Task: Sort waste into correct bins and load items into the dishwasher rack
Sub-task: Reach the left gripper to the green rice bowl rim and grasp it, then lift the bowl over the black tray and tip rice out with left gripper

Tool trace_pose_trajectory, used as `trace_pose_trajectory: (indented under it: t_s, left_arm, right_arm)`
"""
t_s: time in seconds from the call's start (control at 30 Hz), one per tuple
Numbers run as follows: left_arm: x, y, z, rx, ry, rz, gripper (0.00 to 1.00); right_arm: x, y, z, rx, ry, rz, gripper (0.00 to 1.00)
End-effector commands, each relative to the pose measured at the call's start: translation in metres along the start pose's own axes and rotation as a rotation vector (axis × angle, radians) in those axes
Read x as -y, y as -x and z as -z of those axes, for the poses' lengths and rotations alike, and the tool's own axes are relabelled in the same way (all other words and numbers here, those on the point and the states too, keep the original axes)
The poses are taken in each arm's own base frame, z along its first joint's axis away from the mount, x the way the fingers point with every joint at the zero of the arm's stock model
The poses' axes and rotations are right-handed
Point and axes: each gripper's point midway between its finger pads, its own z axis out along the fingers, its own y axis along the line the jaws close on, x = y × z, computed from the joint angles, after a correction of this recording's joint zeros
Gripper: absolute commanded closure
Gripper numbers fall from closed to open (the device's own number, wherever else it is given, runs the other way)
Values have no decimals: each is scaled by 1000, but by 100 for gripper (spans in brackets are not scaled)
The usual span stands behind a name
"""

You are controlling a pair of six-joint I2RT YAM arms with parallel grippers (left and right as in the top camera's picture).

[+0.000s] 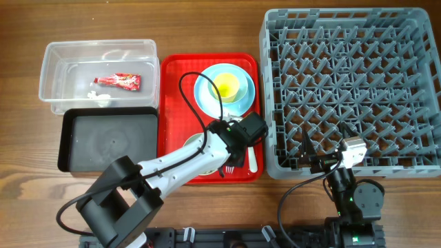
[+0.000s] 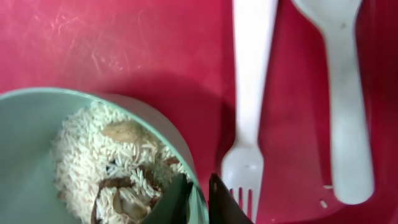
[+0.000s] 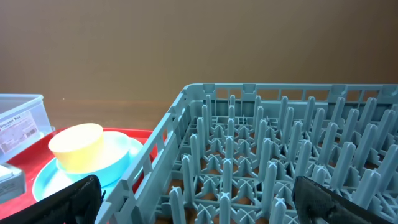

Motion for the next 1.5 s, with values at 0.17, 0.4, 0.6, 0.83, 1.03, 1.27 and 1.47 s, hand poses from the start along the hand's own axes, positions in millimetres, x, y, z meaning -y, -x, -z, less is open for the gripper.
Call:
trace_pose_trajectory:
  t_s: [0.17,0.4,0.6,0.83,1.03,1.27,1.47]
  left_arm:
    - [-7,-3,-3,-9,46,-3,91]
    - [-7,-4,-3,-10,44,-2,92]
    - [-6,-2,-3,-5,39,0,96]
    - [-5,25,44,51,-128,94,96]
    - [-68,52,88,63,-307,273,96]
    - [-197,65,116,156,-445,589,96]
    - [-265,64,118,232,-523,799,96]
  right_arm:
    - [-1,2,0,9,7,-11,0]
    - [-1,2,0,9,7,-12,0]
    - [-1,2,0,9,7,-11,0]
    - [-1,2,0,9,7,-12,0]
    - [-1,2,0,9,7,-11,0]
    - [-1,2,0,9,7,-11,0]
    - [-1,2,0,9,7,-12,0]
